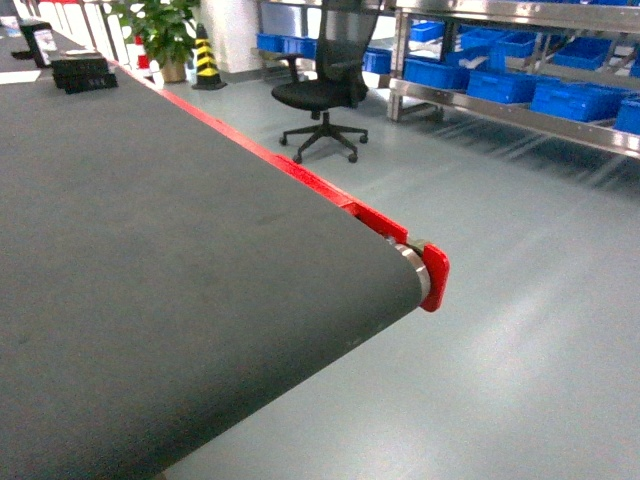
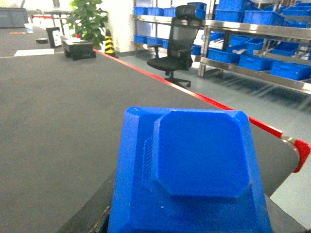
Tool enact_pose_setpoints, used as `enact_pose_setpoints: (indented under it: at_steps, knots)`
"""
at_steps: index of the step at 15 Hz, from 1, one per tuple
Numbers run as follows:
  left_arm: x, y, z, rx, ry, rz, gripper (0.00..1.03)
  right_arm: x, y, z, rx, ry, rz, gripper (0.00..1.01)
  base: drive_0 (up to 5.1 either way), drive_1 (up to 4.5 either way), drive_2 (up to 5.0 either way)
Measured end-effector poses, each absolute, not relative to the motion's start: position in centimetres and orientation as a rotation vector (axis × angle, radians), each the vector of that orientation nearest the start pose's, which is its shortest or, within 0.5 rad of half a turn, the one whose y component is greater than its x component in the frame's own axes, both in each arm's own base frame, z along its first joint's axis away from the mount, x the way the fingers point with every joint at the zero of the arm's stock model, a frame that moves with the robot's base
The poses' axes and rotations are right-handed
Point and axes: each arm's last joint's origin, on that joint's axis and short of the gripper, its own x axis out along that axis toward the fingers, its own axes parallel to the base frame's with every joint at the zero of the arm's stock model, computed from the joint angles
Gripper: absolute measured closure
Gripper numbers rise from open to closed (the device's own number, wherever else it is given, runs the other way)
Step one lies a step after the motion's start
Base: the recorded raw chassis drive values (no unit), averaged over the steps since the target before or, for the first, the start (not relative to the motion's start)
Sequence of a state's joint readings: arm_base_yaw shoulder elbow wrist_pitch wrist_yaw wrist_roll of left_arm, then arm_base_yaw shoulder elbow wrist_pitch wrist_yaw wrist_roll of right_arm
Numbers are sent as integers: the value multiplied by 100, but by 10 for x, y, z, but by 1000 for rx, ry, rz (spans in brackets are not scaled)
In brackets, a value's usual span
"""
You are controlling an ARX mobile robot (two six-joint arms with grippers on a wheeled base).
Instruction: Sort blue parts and orange caps into right shelf containers
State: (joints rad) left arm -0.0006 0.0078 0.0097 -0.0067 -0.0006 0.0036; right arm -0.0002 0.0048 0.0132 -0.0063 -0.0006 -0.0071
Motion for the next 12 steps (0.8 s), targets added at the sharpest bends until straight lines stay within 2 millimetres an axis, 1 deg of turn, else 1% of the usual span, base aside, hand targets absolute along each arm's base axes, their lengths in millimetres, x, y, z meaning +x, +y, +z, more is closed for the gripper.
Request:
enact_pose_setpoints:
  at_steps: [12]
  knots:
    - [98, 0, 166, 4, 5, 0, 59, 97, 0, 167, -7, -2, 0, 60, -157, -157, -157]
